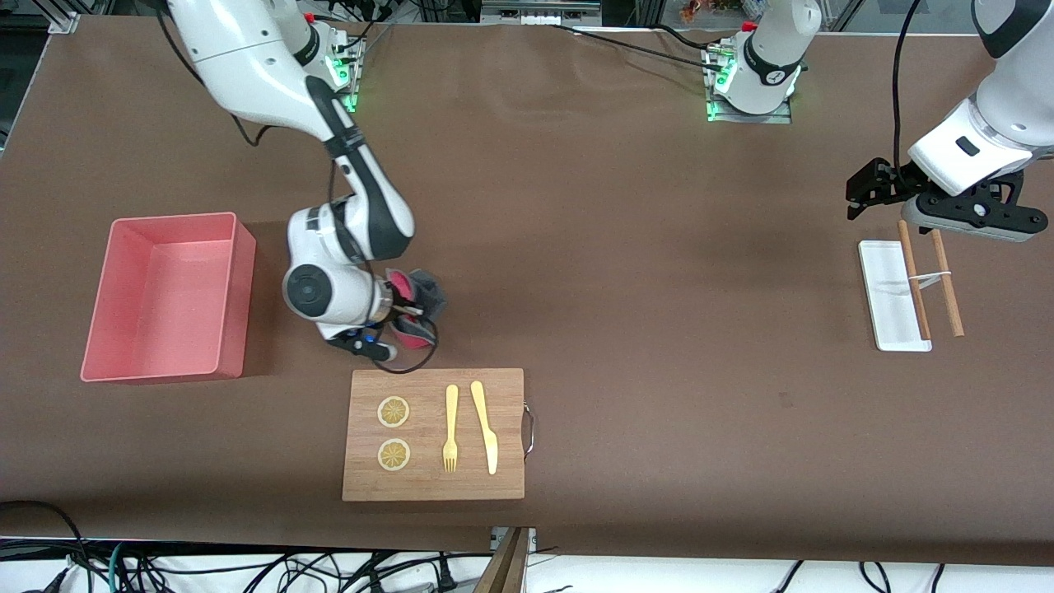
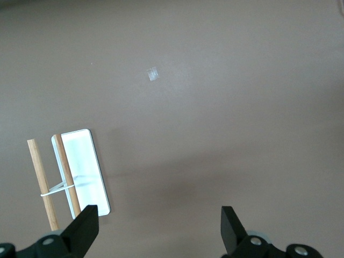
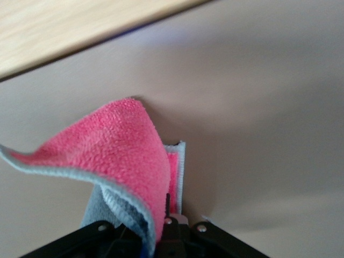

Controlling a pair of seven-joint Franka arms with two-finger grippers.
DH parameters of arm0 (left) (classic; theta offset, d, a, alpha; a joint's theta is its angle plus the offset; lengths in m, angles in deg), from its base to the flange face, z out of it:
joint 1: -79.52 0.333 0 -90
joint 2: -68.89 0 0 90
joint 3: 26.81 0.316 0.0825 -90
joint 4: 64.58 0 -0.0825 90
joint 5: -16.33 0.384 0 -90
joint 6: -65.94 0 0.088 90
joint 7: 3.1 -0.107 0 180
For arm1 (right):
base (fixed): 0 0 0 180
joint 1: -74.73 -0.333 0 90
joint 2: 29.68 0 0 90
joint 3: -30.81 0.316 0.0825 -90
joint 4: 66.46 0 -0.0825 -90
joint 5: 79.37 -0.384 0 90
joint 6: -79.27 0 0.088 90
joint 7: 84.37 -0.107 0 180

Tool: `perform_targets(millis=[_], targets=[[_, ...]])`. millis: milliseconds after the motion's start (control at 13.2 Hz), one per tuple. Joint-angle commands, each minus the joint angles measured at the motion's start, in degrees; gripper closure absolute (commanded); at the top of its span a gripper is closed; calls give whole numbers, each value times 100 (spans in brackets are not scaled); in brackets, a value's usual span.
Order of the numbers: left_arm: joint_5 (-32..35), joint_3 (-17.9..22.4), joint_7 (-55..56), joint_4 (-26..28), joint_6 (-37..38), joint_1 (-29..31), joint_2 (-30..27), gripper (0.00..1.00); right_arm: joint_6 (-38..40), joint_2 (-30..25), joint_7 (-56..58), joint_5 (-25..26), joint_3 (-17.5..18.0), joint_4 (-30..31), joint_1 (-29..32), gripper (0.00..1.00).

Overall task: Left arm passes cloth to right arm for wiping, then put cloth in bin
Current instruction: 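Wipe the table with the cloth in the right gripper, then move the cloth over the pink bin and open the right gripper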

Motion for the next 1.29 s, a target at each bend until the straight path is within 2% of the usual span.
perform_targets(millis=[0,304,683,835,1062,1214], targets=[[152,-25,-73,-117,112,-6,18,0,50,-566,998,167,-175,718,365,100],[152,-25,-81,-117,112,-6,18,0,50,-857,2581,229,-729,1150,709,100],[152,-25,-82,-117,112,-6,18,0,620,-1348,2690,597,-888,1027,788,100],[152,-25,-73,-126,112,-6,18,0,1190,-1673,2681,808,-975,791,815,100],[152,-25,-73,-126,112,-15,18,0,2323,-1850,2786,1229,-1081,-8,1016,100],[152,-25,-81,-126,112,-15,18,0,2642,-2008,3232,1581,-1081,-229,1183,100]])
